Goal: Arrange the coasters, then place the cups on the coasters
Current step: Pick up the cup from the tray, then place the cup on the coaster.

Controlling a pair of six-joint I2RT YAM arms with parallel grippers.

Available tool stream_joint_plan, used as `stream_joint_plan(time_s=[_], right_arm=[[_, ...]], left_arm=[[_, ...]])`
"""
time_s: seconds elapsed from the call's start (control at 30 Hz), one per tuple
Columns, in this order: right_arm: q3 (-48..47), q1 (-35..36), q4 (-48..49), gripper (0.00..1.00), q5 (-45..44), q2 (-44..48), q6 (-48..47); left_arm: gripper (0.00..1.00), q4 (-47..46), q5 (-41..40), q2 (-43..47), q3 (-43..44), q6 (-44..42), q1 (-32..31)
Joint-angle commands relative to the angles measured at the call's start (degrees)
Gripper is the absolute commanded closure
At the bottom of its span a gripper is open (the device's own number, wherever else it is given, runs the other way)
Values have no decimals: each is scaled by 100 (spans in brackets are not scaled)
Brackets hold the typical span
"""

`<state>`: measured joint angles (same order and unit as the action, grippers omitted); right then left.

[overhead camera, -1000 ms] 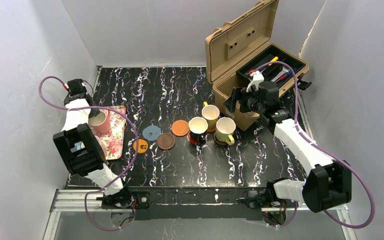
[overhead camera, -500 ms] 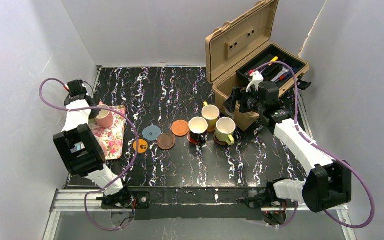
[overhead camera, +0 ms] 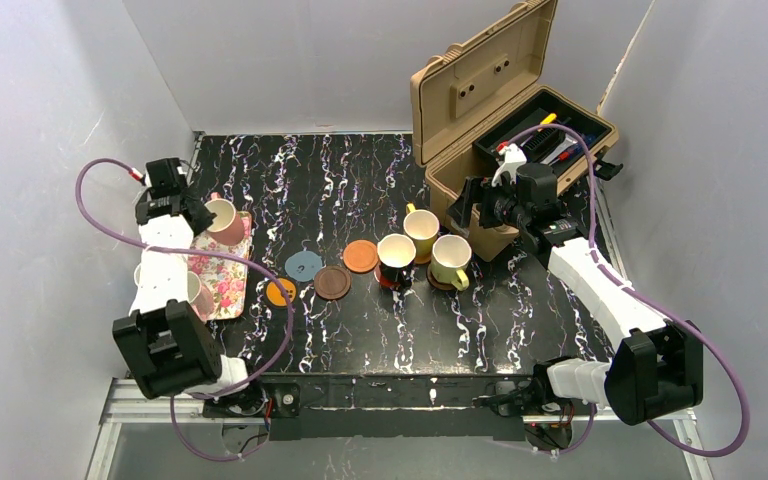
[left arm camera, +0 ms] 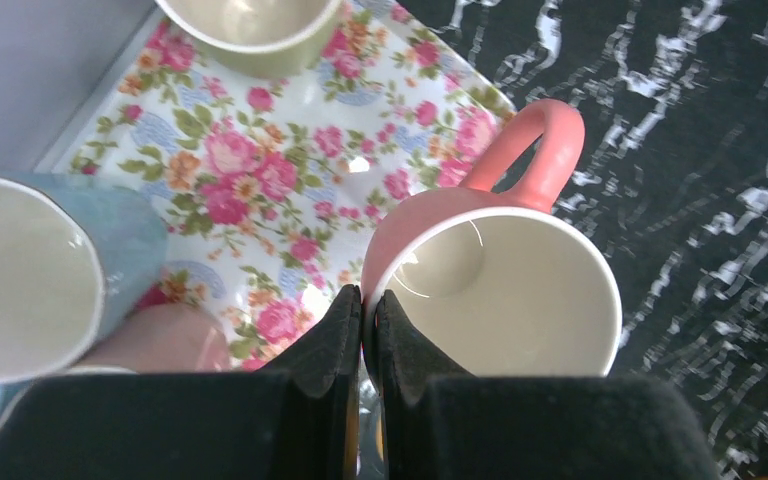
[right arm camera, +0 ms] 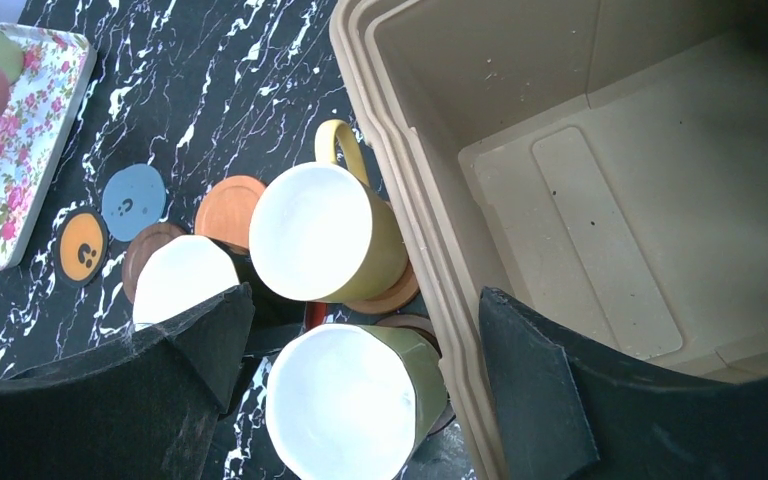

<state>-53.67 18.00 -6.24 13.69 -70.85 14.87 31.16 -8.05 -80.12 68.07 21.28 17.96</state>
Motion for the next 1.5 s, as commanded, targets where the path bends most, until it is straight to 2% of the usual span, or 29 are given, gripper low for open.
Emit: stream_joint_plan(time_s=[0.0,0.2,0.33,0.7,1.17,1.47], right_arm=[[-90,-34,14,9,-24,177,62],[-87,-34,-49,9,-155,290,97],[-76,-33,-87,9,-250,393,107],[-30,-34,-182,8,-349,615,82],[32,-33,-259,8,-433,800,71],[45,-33,-321,8,-480,873,33]], left_arm=[[100,176,47,487,77,682,-543],[100,268,37,752,-122,1800,-1377],[100,431,-408,780,-96,2452,-2172],[100,1368,-1480,14,528,3848,-3867],[100,2103,-1936,-1145,1577,4659,-4784],[100,2149,-2038,-1412,1651,4939,-5128]])
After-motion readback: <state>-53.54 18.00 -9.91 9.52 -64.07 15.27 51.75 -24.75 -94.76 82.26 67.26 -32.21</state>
